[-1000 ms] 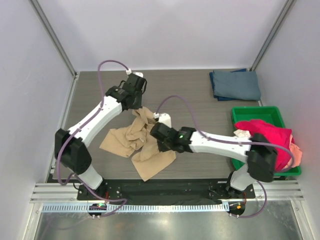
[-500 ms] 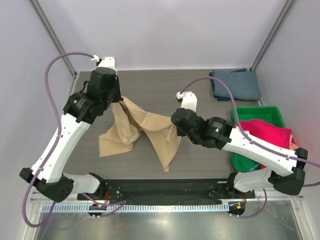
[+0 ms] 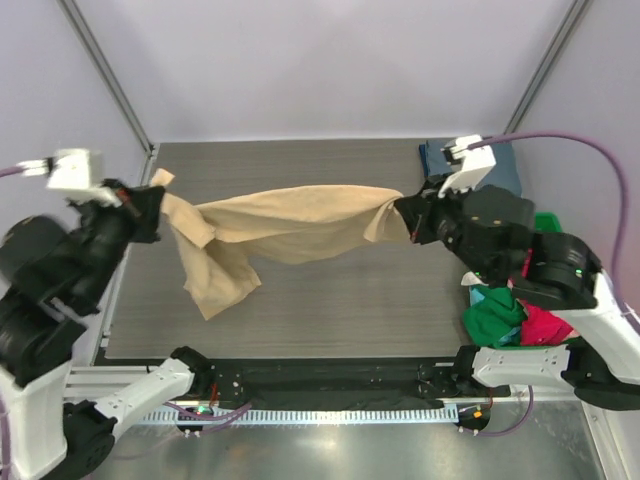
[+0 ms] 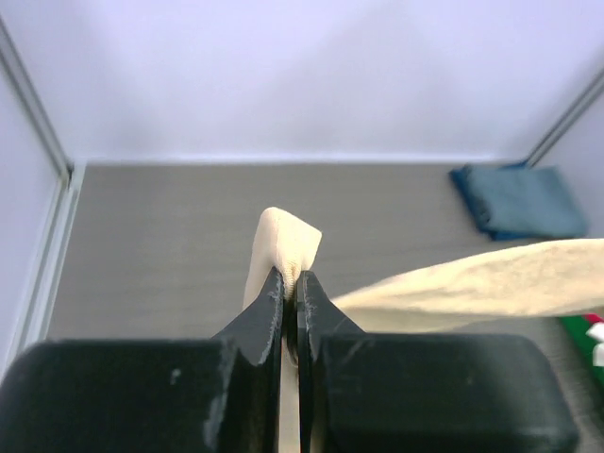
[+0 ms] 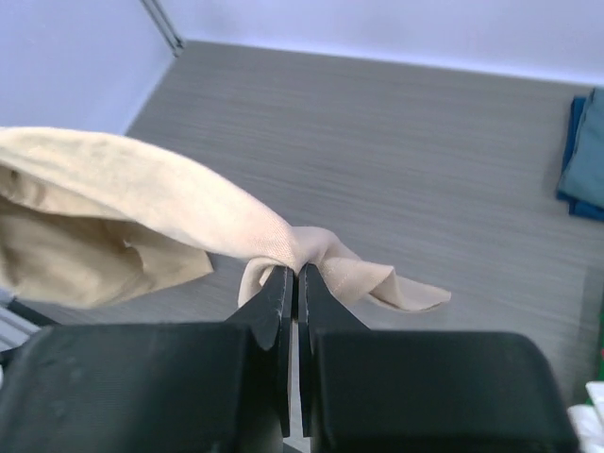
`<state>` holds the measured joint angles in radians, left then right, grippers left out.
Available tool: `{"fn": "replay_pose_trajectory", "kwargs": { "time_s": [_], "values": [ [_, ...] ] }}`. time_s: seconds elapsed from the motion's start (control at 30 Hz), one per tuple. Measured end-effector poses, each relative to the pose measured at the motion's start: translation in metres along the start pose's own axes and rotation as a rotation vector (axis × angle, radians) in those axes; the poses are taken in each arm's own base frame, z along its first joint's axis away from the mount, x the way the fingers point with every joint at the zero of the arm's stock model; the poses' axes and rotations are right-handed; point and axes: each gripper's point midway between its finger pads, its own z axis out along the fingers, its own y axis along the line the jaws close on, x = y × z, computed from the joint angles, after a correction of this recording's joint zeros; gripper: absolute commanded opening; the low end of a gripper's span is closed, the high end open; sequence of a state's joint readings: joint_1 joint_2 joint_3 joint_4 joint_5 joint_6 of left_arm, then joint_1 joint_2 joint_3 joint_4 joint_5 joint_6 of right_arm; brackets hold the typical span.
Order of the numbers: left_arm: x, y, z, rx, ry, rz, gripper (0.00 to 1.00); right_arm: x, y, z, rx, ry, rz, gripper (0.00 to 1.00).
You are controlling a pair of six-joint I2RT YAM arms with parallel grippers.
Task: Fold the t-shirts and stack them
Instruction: Flatten the tshirt out
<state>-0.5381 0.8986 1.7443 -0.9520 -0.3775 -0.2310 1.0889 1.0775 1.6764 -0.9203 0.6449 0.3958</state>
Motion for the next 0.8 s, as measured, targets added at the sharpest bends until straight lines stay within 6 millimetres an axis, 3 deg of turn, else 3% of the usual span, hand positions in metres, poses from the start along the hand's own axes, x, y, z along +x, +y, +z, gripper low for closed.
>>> {"fn": "replay_pose_trajectory", "kwargs": {
  "time_s": [0.17,0.23,0.33,0.43,0.53,0.67,0.73,0.8],
  "values": [
    [-0.070,0.003,-0.067,0.114,-0.247,-0.029,0.00,-0.044,0.000,-0.033,-0.095,-0.103,0.013,0.01],
    [-0.089,0.003,-0.084,0.142,-0.312,-0.038,0.00,-0.059,0.001,-0.045,-0.137,-0.139,0.017,0.01],
    [-0.107,0.001,-0.104,0.189,-0.383,-0.049,0.00,-0.078,0.005,-0.064,-0.219,-0.198,0.016,0.01],
    [-0.112,-0.002,-0.120,0.238,-0.419,-0.052,0.00,-0.089,0.003,-0.081,-0.269,-0.246,0.016,0.01],
    [-0.119,-0.002,-0.131,0.254,-0.458,-0.055,0.00,-0.103,-0.011,-0.093,-0.244,-0.317,0.054,0.01],
    [-0.141,0.006,-0.134,0.203,-0.507,-0.061,0.00,-0.119,-0.056,-0.093,-0.005,-0.402,0.146,0.01],
    [-0.157,0.008,-0.121,0.156,-0.518,-0.071,0.00,-0.121,-0.078,-0.082,0.185,-0.419,0.175,0.01],
    [-0.165,0.006,-0.097,0.100,-0.499,-0.074,0.00,-0.118,-0.086,-0.069,0.321,-0.418,0.172,0.01]
  ]
}}
